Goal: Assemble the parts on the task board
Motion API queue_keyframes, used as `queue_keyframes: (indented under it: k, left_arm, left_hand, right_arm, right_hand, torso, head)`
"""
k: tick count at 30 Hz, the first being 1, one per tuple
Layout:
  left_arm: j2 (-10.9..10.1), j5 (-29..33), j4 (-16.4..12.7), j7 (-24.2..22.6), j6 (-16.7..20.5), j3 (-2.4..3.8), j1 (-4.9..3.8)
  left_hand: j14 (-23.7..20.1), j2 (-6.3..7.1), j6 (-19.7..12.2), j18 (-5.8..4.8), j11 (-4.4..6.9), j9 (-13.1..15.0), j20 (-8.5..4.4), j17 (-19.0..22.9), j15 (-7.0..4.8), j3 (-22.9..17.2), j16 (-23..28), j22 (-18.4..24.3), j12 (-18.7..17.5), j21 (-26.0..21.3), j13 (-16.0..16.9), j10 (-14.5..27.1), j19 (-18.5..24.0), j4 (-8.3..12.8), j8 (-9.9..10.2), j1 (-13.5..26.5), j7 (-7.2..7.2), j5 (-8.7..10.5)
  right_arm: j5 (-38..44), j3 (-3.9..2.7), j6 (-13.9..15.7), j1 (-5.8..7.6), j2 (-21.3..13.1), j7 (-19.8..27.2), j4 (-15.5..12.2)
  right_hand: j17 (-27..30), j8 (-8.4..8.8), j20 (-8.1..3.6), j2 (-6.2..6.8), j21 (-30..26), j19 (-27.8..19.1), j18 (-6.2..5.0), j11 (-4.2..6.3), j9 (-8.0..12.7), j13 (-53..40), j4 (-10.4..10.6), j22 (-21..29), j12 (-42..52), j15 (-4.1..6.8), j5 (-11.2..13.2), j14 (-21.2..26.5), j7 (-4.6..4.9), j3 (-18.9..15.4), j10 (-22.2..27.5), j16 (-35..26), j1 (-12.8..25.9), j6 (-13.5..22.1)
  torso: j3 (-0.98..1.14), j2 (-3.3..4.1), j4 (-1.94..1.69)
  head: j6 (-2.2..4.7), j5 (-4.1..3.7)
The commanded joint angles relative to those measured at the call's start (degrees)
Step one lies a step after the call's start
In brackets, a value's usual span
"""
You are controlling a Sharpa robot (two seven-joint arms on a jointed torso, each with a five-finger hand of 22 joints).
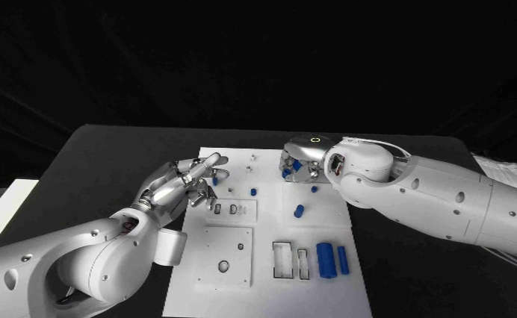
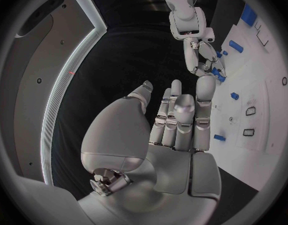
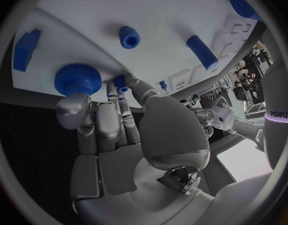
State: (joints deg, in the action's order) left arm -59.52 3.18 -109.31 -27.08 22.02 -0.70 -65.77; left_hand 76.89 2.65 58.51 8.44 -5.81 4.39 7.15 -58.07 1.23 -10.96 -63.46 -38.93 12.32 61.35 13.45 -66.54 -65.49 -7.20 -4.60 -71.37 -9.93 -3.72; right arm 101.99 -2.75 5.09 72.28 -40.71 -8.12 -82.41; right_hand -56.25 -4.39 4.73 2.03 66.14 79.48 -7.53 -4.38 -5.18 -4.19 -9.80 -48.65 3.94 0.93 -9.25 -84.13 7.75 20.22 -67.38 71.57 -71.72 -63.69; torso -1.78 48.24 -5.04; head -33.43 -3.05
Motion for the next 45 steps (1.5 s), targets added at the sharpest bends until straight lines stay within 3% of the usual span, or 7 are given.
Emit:
queue_keyframes:
  k: [1, 9, 21, 30, 37, 41, 45]
  left_arm:
    - [0.06, 0.22, 0.01, -0.13, -1.07, 0.04, -0.07]
    - [0.08, 0.28, 0.04, -0.01, -1.04, 0.04, -0.07]
    - [0.08, 0.32, 0.42, 0.08, -1.04, 0.04, -0.08]
    - [0.08, 0.43, 0.51, 0.08, -1.11, 0.04, -0.12]
    - [0.28, 0.44, 0.57, -0.09, -1.06, 0.05, -0.21]
    - [0.39, 0.44, 0.59, -0.1, -1.09, 0.05, -0.29]
    - [0.35, 0.45, 0.59, -0.06, -1.1, 0.06, -0.49]
  left_hand:
    - [-0.26, -0.09, -0.36, 0.75, 0.06, -0.08, 0.14, 0.04, 0.05, 0.45, 0.2, 0.07, 0.06, -0.23, 0.09, 0.33, 0.39, 0.0, 0.23, 0.34, -0.22, 0.19]
    - [-0.28, -0.24, -0.45, 0.78, 0.02, -0.09, 0.19, 0.08, 0.09, 0.42, 0.27, 0.15, 0.08, -0.25, 0.15, 0.51, 0.49, 0.04, 0.27, 0.29, -0.26, 0.17]
    - [-0.36, -0.37, -0.59, 0.81, -0.03, -0.09, 0.24, 0.24, 0.14, 0.38, 0.43, 0.26, 0.09, -0.29, 0.21, 0.73, 0.62, 0.13, 0.32, 0.19, -0.32, 0.16]
    - [-0.79, -0.41, -0.75, 1.0, -0.11, -0.1, 0.3, 1.05, 0.21, 0.42, 1.2, 1.37, 0.11, -0.93, 0.29, 0.96, 1.29, 0.2, 0.38, 0.18, -0.39, 0.17]
    - [-0.79, -0.41, -0.79, 1.01, -0.13, -0.11, 0.32, 1.02, 0.22, 0.43, 1.19, 1.37, 0.12, -0.93, 0.31, 1.01, 1.33, 0.22, 0.4, 0.17, -0.41, 0.17]
    - [-0.87, -0.43, -0.84, 1.02, -0.14, -0.11, 0.33, 1.16, 0.24, 0.43, 1.33, 1.43, 0.13, -0.97, 0.34, 1.07, 1.39, 0.25, 0.42, 0.15, -0.43, 0.17]
    - [-0.87, -0.43, -0.84, 1.02, -0.14, -0.11, 0.33, 1.16, 0.24, 0.43, 1.33, 1.43, 0.13, -0.97, 0.34, 1.07, 1.39, 0.25, 0.42, 0.15, -0.43, 0.17]
  right_arm:
    - [1.02, 0.17, -1.6, -0.21, 0.05, -0.56, 0.09]
    - [1.21, 0.16, 3.15, -0.28, -0.07, 0.38, -0.48]
    - [1.23, -0.75, 12.45, -0.09, -0.07, -0.69, -2.23]
    - [1.77, -0.98, 15.69, 0.11, 2.24, -2.93, -0.45]
    - [2.1, -0.98, 15.86, 0.3, 5.33, -3.5, 2.38]
    - [2.21, -0.95, 15.89, 0.32, 6.74, -3.69, 4.02]
    - [2.33, -0.91, 15.93, 0.28, 8.07, -3.84, 5.32]
  right_hand:
    - [-0.17, 0.06, -0.27, -0.37, 0.45, -0.19, 0.36, 0.22, -0.13, 0.04, 0.02, -0.12, -0.12, 0.08, 0.29, -1.18, -0.08, 0.93, -0.64, 0.4, -0.35, -0.68]
    - [-1.23, -0.54, -0.71, -2.13, 1.38, 0.1, 0.52, 0.94, -0.85, -0.33, 0.24, -1.35, 0.25, 0.64, 1.38, -1.27, -0.58, 4.28, -3.43, 1.29, -1.74, -2.86]
    - [-2.02, -0.42, -0.84, -1.7, 2.02, 0.28, 0.71, 0.96, -1.13, -0.35, 0.33, -2.31, -0.17, 0.67, 1.62, -1.31, -0.51, 5.33, -3.76, 1.84, -1.74, -3.04]
    - [-2.17, -0.28, -0.81, -1.5, 2.17, 0.29, 0.76, 0.87, -1.16, -0.31, 0.42, -2.54, -0.31, 0.61, 1.62, -1.31, -0.42, 5.6, -3.62, 1.95, -1.65, -2.92]
    - [-2.32, -0.21, -0.79, -1.32, 2.3, 0.32, 0.8, 0.82, -1.19, -0.29, 0.49, -2.73, -0.35, 0.57, 1.68, -1.32, -0.38, 5.73, -3.57, 2.06, -1.53, -2.88]
    - [-2.38, -0.17, -0.78, -1.28, 2.34, 0.32, 0.81, 0.81, -1.19, -0.28, 0.5, -2.79, -0.37, 0.56, 1.68, -1.33, -0.37, 5.8, -3.53, 2.1, -1.52, -2.84]
    - [-2.42, -0.1, -0.77, -1.21, 2.39, 0.32, 0.82, 0.78, -1.2, -0.26, 0.54, -2.86, -0.4, 0.54, 1.7, -1.33, -0.32, 5.92, -3.46, 2.14, -1.49, -2.76]
  torso:
    - [0.04, 0.22, 0.02]
    - [0.1, 0.47, -0.02]
    - [-0.01, 0.72, -0.1]
    - [-0.02, 0.89, -0.12]
    - [-0.08, 1.01, -0.15]
    - [-0.05, 1.07, -0.33]
    - [-0.19, 1.26, -0.62]
  head:
    - [0.11, 0.02]
    - [0.3, 0.03]
    - [1.08, 0.1]
    - [1.33, 0.26]
    - [1.55, 0.53]
    - [1.47, 0.64]
    - [1.45, 0.53]
